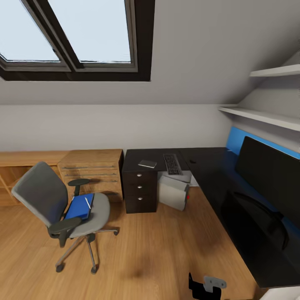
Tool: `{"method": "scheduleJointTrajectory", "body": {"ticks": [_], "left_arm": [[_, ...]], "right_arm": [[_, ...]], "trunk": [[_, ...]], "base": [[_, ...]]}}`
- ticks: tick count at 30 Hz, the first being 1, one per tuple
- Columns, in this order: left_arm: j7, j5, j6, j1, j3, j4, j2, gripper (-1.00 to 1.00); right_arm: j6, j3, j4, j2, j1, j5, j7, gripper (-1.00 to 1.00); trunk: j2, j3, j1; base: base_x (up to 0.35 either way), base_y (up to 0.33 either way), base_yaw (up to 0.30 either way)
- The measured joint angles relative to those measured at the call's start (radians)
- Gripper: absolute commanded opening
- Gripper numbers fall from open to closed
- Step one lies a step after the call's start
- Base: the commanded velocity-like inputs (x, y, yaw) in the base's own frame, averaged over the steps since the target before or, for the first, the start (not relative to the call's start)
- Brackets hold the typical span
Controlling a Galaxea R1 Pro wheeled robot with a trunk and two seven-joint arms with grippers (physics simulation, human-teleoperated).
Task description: In the bedroom, organize the workspace by keeping the computer under the desk, ensuring the monitor is on the desk, placing the keyboard on the desk next to the monitor, placing the mouse on the desk next to the keyboard, moving the folder from the swivel chair onto the desk next to the mouse, stacking the notebook on top of the folder with the pen on top of the notebook, and positioning the swivel chair next to the desk.
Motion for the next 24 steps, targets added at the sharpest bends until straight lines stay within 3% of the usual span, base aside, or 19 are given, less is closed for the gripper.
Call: {"method": "scheduleJointTrajectory", "body": {"ticks": [12,24], "left_arm": [[0.000,0.000,0.000,0.000,0.000,0.000,0.001,1.00],[0.000,0.000,0.000,0.000,0.000,0.000,0.001,1.00]], "right_arm": [[0.001,0.000,0.000,-0.001,0.000,0.007,0.000,1.00],[0.002,0.001,0.001,0.000,0.000,0.009,0.001,1.00]], "trunk": [[0.000,0.000,0.000],[0.000,0.000,0.000]], "base": [[0.322,0.032,-0.041],[0.310,0.162,0.010]]}}
